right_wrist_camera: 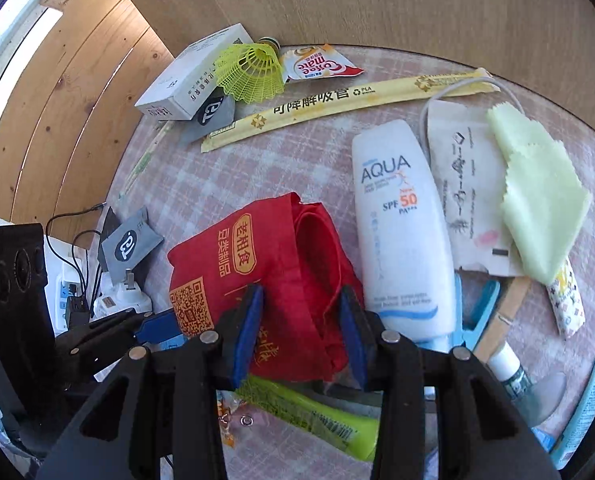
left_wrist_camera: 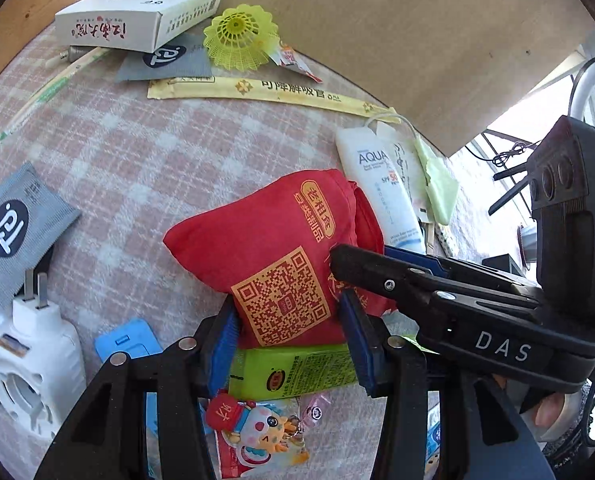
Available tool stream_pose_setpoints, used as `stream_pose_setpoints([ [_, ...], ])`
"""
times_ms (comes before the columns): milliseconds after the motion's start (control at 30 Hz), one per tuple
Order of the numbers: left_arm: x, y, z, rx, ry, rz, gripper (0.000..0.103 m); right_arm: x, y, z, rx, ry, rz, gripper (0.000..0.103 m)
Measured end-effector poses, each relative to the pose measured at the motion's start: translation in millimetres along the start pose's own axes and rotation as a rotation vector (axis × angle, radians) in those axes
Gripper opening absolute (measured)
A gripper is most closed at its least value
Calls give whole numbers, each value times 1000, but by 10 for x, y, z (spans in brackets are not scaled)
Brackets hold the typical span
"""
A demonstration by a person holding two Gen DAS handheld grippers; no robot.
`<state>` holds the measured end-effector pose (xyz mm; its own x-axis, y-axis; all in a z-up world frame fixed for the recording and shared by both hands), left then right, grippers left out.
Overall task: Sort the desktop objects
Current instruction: 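Grasp the red QR-code pouch with the left gripper, then carry the red pouch into the tray and open the left gripper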
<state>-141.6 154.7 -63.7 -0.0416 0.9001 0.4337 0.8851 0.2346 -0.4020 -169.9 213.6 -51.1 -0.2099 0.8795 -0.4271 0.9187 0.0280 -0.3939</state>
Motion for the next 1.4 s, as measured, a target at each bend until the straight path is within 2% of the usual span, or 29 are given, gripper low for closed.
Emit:
stream_pose_setpoints([
  [167,208,113,-122,-36,21,10,45,42,150,-231,3,-58,91,39],
  [400,555,37,-628,44,57,70,45,-120,54,-822,113,-85,51,39],
  [533,850,118,-809,65,65,153,45,-33,130,-1198,176,-87,59,39],
  [700,1400,365,-773,34,115,241,45,362,328,-1658,247,-28,115,39],
  [933,2449,657,-631,-25,234,393,45,1166,567,-2463,347,76,212,39],
  [1067,2946,795,-614,-55,316,403,40,1694,774,-2941,418,133,319,40],
  [1200,3143,998,-680,-66,348,445,40,2061,1028,-3308,468,195,396,40],
  [1267,3146,1086,-693,-64,326,476,40,2171,1126,-3420,477,227,408,40],
  [1400,3024,1135,-713,-69,306,461,40,2248,1273,-3455,470,262,413,40],
])
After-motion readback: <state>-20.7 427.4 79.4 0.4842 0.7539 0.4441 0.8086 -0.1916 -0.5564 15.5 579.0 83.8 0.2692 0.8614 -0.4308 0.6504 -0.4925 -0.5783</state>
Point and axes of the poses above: each gripper's, at about its wrist camera, not at the fingertips, and z roughly the way its jaws point, x to its right, y to its underside, the point moved 9 cm from there along z, roughly the way its jaws point, and after that the axes turned 12 degrees about x, right-handed, at the moved point
